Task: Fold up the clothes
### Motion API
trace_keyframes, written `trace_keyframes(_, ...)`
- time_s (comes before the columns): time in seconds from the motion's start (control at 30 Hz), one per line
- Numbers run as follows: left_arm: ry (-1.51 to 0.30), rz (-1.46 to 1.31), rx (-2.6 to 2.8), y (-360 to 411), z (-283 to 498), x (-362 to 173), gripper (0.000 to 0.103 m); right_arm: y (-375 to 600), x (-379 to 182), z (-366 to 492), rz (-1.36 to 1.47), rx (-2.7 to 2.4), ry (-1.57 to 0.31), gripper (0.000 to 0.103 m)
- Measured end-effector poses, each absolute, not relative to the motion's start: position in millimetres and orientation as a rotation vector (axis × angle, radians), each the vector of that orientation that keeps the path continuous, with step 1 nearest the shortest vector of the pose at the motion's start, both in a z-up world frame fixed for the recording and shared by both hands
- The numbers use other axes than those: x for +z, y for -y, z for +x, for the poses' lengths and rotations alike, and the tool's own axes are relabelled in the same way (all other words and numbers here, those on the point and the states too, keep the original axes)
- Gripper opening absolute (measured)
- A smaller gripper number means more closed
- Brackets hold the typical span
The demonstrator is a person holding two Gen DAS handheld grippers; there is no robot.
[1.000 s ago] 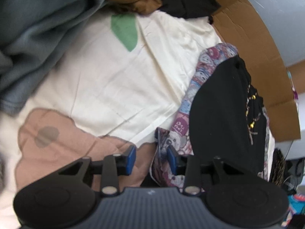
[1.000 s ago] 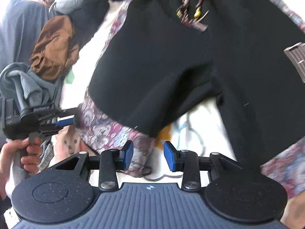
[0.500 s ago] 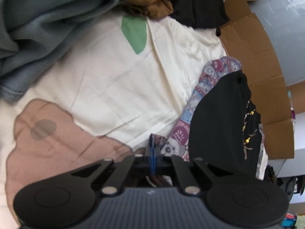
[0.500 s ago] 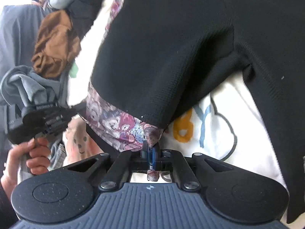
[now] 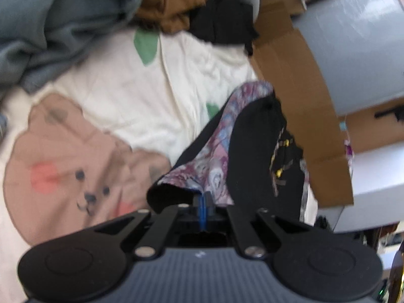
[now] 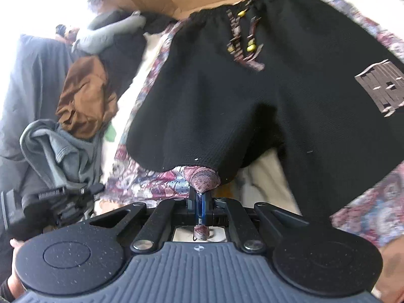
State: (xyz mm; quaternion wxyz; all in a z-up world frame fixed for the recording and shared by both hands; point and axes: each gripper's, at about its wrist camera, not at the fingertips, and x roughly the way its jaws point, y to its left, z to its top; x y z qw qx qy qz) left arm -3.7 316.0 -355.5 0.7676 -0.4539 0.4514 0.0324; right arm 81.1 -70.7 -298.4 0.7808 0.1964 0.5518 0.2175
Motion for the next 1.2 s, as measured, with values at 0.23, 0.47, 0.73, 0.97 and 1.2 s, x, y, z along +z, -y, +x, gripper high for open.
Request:
trace_keyframes(0.23,-1.094,-0.879,0.056,-300,-6,-366,0.004,99,-312,86,0.347,0.387,-1.207,0.000)
trace_keyframes(0.47,-1.123,-0.641,0.087,-302,8,-366,0.018,109,-324,87,0.371,0.355,-1.203,0.000)
trace_keyframes(0.73,-1.151,-0.388,0.016,-278,32,-374,0.031,109,-336,84,0.376,0.344,-1.224,0.000)
trace_keyframes(0.97,-1.167,-0.363,-0.023,-268,44,-384,0.038,101,-341,84,0.335,0.353,-1.242,0.000)
trace_keyframes(1.2,-1.179,-0.311,-0.027,-260,43,-390,0.034,98,-348,81,0.330,0.357,-1.256,0.000)
